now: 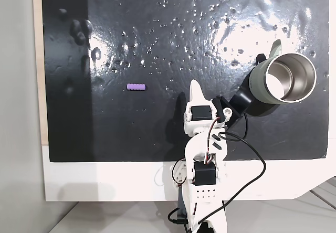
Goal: Grasp a pengrip and put it in the cup.
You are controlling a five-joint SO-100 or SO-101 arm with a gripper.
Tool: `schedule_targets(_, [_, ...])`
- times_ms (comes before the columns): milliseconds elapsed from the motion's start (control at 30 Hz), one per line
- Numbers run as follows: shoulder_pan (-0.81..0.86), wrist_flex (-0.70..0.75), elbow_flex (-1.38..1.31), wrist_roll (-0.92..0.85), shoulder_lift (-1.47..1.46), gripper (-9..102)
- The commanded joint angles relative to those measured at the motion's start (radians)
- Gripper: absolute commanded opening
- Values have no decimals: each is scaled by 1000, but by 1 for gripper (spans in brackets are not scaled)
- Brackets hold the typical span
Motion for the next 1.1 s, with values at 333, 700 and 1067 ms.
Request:
schedule_targets(333, [-8,3,52,-14,12,0])
schedule_targets(700, [-106,169,-313,-8,-161,0])
schedule_targets(1067, [-232,495,-992,276,-773,0])
